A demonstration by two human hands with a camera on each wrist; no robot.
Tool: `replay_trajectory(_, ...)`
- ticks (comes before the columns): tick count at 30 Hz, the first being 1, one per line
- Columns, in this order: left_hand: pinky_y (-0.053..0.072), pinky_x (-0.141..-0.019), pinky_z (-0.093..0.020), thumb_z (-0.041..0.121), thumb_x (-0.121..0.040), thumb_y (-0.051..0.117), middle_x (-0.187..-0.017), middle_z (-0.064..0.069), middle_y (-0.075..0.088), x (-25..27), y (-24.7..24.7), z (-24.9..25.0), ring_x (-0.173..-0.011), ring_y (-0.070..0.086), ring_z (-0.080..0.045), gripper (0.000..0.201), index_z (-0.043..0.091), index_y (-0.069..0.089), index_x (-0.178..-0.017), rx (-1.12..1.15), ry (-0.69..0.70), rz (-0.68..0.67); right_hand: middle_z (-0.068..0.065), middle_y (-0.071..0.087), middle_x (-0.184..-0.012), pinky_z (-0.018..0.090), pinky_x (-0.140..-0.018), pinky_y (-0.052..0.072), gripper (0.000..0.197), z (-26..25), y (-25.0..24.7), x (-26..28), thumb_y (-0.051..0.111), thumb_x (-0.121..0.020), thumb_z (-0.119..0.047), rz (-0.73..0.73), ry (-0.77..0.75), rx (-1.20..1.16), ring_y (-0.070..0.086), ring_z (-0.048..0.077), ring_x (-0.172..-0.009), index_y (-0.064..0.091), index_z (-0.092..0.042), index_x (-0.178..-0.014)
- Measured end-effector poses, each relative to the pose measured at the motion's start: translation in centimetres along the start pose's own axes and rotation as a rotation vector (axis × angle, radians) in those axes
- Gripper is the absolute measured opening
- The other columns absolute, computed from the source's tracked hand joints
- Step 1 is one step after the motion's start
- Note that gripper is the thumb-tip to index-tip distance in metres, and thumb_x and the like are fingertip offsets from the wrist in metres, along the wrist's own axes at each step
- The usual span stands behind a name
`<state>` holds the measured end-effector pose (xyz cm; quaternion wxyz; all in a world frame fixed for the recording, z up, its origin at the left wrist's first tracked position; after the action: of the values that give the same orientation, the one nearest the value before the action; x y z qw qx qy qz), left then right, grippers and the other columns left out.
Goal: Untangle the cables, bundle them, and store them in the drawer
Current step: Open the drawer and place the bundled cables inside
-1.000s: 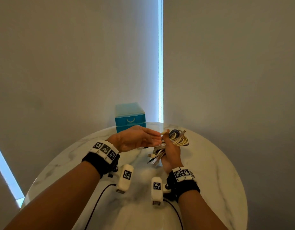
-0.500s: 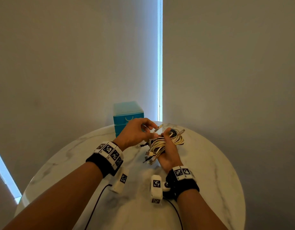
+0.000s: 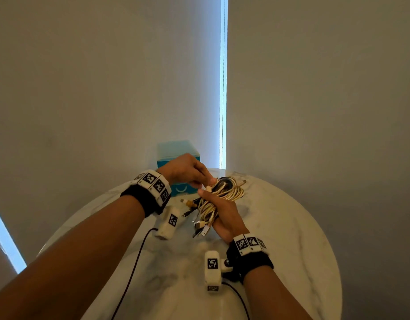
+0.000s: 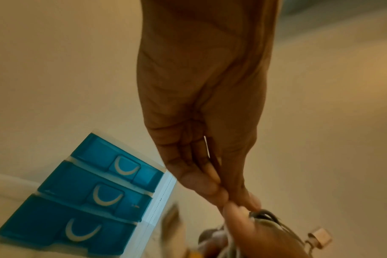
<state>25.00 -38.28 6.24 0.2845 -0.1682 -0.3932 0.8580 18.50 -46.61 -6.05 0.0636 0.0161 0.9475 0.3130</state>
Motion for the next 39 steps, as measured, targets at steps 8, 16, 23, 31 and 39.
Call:
replay_trajectory(8,0.052,-0.099,-0.042,0.057,-0.100,0.063,-0.131,0.000,0.070,-1.7,-4.3,-3.8,-0.119,0.061,-0.023,0.039,0.028,0.077,-0.122,-0.517,-0.071,0.215,0.010,0.056,-0.073,0.036,-0.060,0.049,0.019,2.7,-4.2,-1.5,0.082,-0.079,-0.016,0.258,0.118,-0.113,0.057,0.025,-0.064,0.066,-0.005,-0.084)
replay_trajectory(16,0.034,-0.120,-0.058,0.048,-0.098,0.066,-0.173,-0.008,0.004,-2.5,-2.5,-10.5,-0.158,0.010,-0.038,0.075,0.043,0.030,-0.163,-0.945,-0.164,0.191,0.011,0.072,-0.080,0.039,-0.066,0.062,0.031,4.3,-3.6,-2.9,0.050,-0.098,-0.010,0.234,0.171,-0.272,0.074,0.026,-0.067,0.067,-0.001,-0.122)
replay_trajectory(23,0.057,-0.103,-0.053,0.033,-0.094,0.069,-0.169,-0.009,0.018,-2.6,-2.5,-10.3,-0.152,0.021,-0.036,0.072,0.022,0.037,-0.158,-0.850,-0.099,0.348,0.011,0.068,-0.085,0.061,-0.114,0.049,0.036,7.6,-1.4,-7.3,0.070,-0.096,-0.019,0.221,0.154,-0.237,0.069,0.029,-0.079,0.072,-0.014,-0.132)
replay_trajectory(31,0.059,-0.095,-0.046,0.038,-0.093,0.068,-0.162,-0.010,0.027,-3.3,-2.4,-9.5,-0.144,0.030,-0.036,0.060,0.017,0.051,-0.146,-0.901,-0.120,0.369,0.013,0.067,-0.093,0.046,-0.087,0.054,0.044,8.0,-1.9,-11.0,0.080,-0.084,-0.037,0.305,0.157,-0.186,0.062,0.023,-0.070,0.075,-0.014,-0.122)
replay_trajectory(39,0.055,-0.100,-0.053,0.061,-0.094,0.056,-0.156,-0.005,0.047,-1.1,-3.9,-7.1,-0.129,0.054,-0.031,0.038,0.027,0.063,-0.112,-0.719,-0.130,0.383,0.014,0.070,-0.092,0.039,-0.069,0.054,0.037,7.4,-2.2,-10.8,0.073,-0.087,-0.022,0.335,0.169,-0.189,0.064,0.024,-0.068,0.071,-0.007,-0.121)
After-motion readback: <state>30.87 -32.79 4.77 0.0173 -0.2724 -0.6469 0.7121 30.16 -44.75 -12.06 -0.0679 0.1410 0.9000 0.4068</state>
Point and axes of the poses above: each hand's wrist, its own x-axis away from the middle knuckle, its own y-axis out of the palm, z = x × y, the point moved 8 cm from there along -x, towards the middle knuckle
